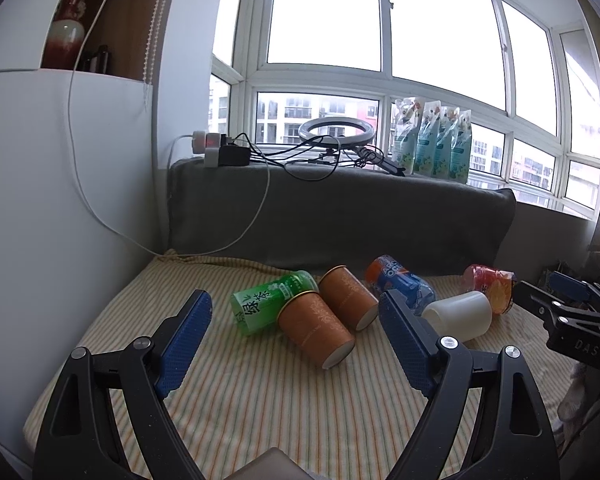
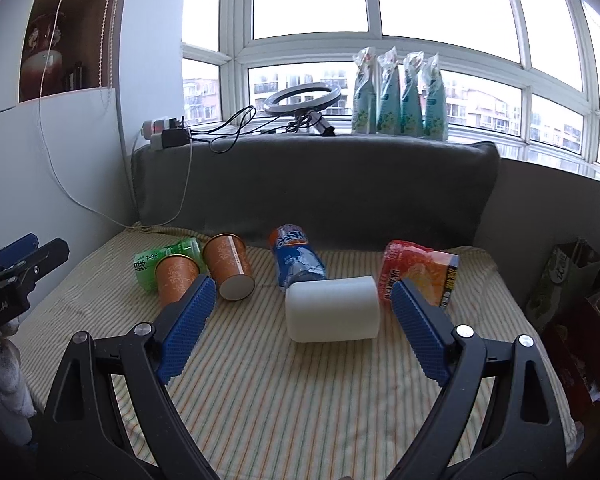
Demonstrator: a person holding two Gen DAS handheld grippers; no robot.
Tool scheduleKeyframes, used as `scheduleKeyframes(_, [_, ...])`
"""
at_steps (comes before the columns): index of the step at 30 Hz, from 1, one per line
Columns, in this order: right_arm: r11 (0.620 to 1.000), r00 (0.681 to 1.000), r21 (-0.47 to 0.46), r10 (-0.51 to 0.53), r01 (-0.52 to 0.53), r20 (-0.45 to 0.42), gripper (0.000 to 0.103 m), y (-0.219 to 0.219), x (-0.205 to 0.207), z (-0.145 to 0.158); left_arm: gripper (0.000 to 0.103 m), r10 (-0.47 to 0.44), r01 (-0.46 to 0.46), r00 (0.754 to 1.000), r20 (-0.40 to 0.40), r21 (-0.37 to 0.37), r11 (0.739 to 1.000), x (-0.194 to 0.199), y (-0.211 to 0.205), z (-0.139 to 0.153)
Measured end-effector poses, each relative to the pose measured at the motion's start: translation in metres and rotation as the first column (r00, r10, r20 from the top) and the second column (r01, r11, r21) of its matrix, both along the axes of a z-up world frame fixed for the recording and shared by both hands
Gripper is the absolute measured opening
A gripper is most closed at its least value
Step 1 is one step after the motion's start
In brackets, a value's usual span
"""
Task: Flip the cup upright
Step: 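Move the right tool toward the orange paper cup lying on its side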
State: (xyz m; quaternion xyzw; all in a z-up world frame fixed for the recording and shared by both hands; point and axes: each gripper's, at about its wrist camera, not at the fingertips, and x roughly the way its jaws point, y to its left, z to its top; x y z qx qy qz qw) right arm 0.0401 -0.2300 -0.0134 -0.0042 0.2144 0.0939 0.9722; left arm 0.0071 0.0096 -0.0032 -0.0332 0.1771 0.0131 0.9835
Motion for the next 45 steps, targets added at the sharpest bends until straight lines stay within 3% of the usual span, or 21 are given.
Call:
scheduleKeyframes(16, [0.979, 0.968, -0.031, 0.192, -0.200, -0.161, 0.092, 0.045, 0.091, -0.016, 0.085, 0.071, -0.071, 0.995, -0.072, 0.003, 0.997, 0.004, 0.031, -0.022])
scheduleKeyframes(25, [0.944, 0.880, 0.016, 0.313, -0.330, -0.357, 0.092, 0.073, 0.166, -0.032, 0.085, 0.125, -0.127, 0.985, -0.116, -0.007, 0.992, 0.002, 0.053, -0.037])
scheduleKeyframes(29, [0.929, 0.825, 0.049, 0.349, -0.367, -0.443, 0.092, 0.086, 0.196, -0.041, 0.085, 0.154, -0.157, 0.980, -0.127, -0.019, 0.987, 0.001, 0.067, -0.042])
scheduleKeyframes(36, [0.895, 0.746, 0.019, 0.382, -0.445, -0.545, 0.084, 0.116, 0.226, -0.058, 0.085, 0.193, -0.202, 0.969, -0.154, -0.046, 0.978, -0.001, 0.084, -0.049])
scheduleKeyframes(42, [0.879, 0.704, -0.037, 0.354, -0.475, -0.616, 0.082, 0.139, 0.248, -0.078, 0.085, 0.208, -0.220, 0.966, -0.157, -0.061, 0.974, -0.002, 0.092, -0.050])
scheduleKeyframes(45, [0.877, 0.692, -0.050, 0.342, -0.479, -0.636, 0.076, 0.145, 0.254, -0.087, 0.085, 0.212, -0.223, 0.965, -0.157, -0.062, 0.973, 0.000, 0.095, -0.050])
